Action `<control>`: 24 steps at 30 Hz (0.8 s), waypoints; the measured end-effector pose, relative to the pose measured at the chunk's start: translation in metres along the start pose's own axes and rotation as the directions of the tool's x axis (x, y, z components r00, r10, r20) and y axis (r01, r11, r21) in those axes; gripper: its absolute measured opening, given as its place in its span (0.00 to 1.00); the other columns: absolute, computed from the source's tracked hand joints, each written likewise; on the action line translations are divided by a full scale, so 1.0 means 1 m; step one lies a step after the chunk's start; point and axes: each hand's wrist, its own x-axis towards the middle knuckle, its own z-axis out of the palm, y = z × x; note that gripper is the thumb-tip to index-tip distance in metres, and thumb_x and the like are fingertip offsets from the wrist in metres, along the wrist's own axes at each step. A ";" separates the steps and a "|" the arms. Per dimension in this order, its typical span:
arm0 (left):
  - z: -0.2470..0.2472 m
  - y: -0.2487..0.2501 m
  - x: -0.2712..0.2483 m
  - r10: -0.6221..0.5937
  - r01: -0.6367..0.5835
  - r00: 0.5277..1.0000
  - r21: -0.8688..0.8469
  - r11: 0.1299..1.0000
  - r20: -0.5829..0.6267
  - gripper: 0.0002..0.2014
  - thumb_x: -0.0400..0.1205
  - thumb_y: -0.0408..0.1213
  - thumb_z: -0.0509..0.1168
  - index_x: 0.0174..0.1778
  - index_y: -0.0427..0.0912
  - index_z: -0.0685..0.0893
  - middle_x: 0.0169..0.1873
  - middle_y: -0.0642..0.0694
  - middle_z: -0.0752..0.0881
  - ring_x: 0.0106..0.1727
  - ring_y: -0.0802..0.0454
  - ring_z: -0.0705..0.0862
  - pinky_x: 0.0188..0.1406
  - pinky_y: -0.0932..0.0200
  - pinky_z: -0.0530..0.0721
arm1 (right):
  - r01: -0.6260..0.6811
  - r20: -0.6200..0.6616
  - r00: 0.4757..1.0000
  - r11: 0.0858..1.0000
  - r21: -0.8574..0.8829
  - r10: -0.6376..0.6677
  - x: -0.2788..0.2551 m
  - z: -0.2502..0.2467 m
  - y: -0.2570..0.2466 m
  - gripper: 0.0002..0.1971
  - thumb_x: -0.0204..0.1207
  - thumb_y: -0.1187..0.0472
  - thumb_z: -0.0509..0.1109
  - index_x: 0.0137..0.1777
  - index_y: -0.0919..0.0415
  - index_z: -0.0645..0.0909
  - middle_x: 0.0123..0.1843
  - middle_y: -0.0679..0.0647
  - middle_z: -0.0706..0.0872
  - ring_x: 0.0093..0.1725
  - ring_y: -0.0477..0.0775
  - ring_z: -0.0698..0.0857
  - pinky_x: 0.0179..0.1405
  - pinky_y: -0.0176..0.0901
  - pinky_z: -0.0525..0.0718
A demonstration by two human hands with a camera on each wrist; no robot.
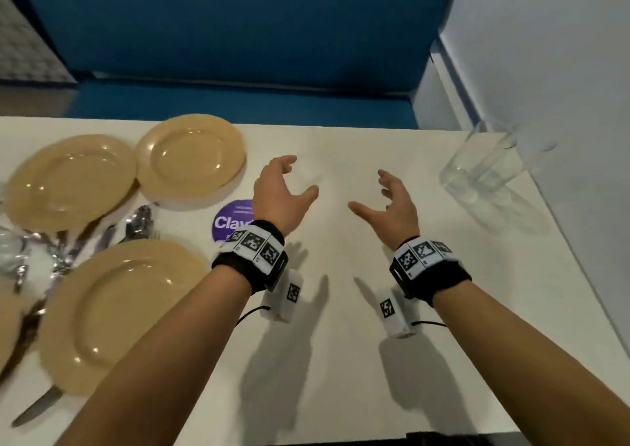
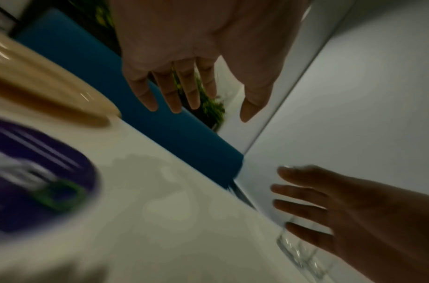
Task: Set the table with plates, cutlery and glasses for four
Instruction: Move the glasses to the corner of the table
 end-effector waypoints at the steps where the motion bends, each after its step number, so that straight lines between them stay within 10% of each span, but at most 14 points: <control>1: -0.029 -0.009 -0.006 0.009 -0.009 1.000 -0.001 1.000 -0.015 0.30 0.73 0.42 0.73 0.71 0.49 0.72 0.64 0.51 0.77 0.66 0.49 0.76 0.68 0.50 0.76 | 0.022 0.016 1.000 1.000 0.009 -0.022 -0.009 0.024 -0.017 0.41 0.67 0.54 0.80 0.78 0.51 0.64 0.77 0.49 0.71 0.72 0.49 0.72 0.65 0.38 0.70; 15: -0.360 -0.098 -0.025 0.090 -0.045 0.919 0.125 0.991 -0.384 0.47 0.72 0.46 0.75 0.83 0.45 0.54 0.81 0.48 0.64 0.81 0.53 0.62 0.78 0.59 0.60 | 0.259 0.488 0.836 0.965 0.048 -0.249 -0.124 0.300 -0.185 0.50 0.64 0.53 0.82 0.82 0.48 0.55 0.77 0.43 0.67 0.74 0.41 0.66 0.70 0.33 0.63; 24: -0.504 -0.231 0.036 -0.126 0.136 0.918 -0.001 0.991 -0.377 0.41 0.77 0.39 0.71 0.83 0.46 0.54 0.80 0.43 0.64 0.80 0.50 0.64 0.79 0.52 0.64 | 0.056 0.572 0.816 0.996 0.067 -0.084 -0.143 0.446 -0.229 0.58 0.55 0.59 0.86 0.82 0.49 0.54 0.80 0.51 0.66 0.78 0.51 0.66 0.75 0.48 0.68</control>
